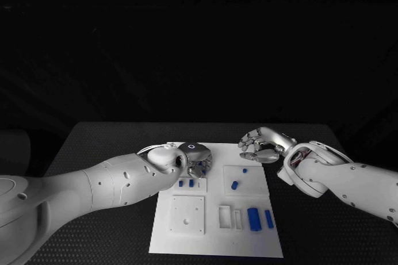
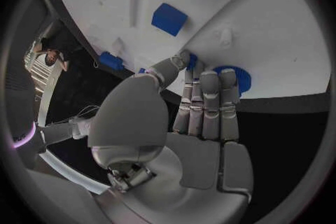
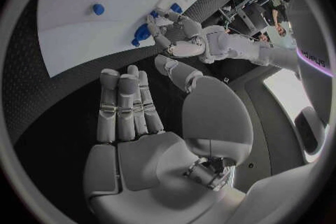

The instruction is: Assemble the parts on the task board

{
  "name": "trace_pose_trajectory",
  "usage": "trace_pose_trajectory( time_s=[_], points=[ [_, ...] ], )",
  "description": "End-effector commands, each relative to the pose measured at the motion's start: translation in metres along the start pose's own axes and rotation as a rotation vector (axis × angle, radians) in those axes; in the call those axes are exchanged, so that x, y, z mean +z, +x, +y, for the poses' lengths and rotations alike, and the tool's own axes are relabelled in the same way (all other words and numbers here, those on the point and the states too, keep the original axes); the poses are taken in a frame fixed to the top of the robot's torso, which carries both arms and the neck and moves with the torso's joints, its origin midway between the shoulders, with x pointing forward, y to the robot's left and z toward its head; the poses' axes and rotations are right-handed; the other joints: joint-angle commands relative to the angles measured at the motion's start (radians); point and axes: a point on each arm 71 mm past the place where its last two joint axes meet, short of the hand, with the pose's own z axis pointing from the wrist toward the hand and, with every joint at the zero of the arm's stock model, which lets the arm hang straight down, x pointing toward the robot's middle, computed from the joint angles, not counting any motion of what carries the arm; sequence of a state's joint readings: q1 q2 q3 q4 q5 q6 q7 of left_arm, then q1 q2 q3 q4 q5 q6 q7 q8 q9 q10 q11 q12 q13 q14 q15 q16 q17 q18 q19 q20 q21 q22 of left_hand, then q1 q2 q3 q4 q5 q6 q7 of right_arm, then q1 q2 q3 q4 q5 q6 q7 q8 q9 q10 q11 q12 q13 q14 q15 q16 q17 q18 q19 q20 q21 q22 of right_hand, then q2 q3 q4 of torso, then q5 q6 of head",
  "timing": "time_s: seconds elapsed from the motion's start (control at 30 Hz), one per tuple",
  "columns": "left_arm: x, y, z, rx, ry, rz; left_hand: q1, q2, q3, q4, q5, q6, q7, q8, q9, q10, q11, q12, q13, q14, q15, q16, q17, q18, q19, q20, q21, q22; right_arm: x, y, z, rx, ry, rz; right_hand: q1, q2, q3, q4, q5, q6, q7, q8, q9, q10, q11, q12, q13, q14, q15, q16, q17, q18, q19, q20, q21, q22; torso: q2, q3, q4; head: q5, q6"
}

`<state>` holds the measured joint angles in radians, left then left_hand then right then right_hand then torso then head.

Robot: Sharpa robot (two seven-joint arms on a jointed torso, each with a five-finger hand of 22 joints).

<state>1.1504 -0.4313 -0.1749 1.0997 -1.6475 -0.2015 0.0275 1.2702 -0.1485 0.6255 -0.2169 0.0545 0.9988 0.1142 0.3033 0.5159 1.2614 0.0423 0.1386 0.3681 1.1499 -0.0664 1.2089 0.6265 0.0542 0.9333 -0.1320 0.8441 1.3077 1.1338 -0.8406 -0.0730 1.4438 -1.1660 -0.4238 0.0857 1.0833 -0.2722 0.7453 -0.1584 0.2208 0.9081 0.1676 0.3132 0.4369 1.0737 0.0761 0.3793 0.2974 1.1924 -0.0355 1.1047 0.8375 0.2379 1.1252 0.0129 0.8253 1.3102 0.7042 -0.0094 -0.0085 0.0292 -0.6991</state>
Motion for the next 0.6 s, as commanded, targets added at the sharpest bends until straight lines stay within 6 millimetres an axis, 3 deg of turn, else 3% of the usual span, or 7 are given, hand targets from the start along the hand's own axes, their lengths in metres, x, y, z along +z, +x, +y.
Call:
trace_pose_trajectory(
  time_s=[0.03,0.6],
  points=[
    [-0.0018,0.0021,0.0016,0.008,0.005,-0.021,0.004,0.016,-0.001,-0.007,0.008,0.012,-0.001,0.008,0.001,0.012,0.000,0.006,0.005,0.010,-0.002,0.005,-0.003,0.013,0.008,-0.028,0.006,0.019,0.0001,0.0003,0.0014,0.002,-0.011,0.004,0.001,0.008,-0.003,0.005,0.005,-0.005,0.000,0.004,-0.002,0.006,0.001,-0.003,-0.001,-0.006,0.001,0.005,-0.001,0.024,0.001,-0.010,-0.004,0.013,0.000,0.0000,-0.0006,0.001,0.001],
    [-0.0076,-0.0011,0.0000,-0.023,0.029,-0.083,-0.016,0.037,0.003,-0.004,0.035,0.045,-0.012,0.014,0.001,0.037,-0.011,0.010,0.009,0.042,-0.014,0.005,-0.016,0.016,0.036,-0.041,0.015,0.016,0.0002,0.0003,0.0019,0.003,-0.014,0.004,0.000,0.008,-0.003,0.005,0.006,-0.005,0.000,0.004,-0.002,0.007,0.001,-0.003,-0.002,-0.006,0.000,0.005,-0.001,0.024,0.001,-0.010,-0.004,0.013,0.000,0.0005,-0.0005,0.004,0.005]
  ],
)
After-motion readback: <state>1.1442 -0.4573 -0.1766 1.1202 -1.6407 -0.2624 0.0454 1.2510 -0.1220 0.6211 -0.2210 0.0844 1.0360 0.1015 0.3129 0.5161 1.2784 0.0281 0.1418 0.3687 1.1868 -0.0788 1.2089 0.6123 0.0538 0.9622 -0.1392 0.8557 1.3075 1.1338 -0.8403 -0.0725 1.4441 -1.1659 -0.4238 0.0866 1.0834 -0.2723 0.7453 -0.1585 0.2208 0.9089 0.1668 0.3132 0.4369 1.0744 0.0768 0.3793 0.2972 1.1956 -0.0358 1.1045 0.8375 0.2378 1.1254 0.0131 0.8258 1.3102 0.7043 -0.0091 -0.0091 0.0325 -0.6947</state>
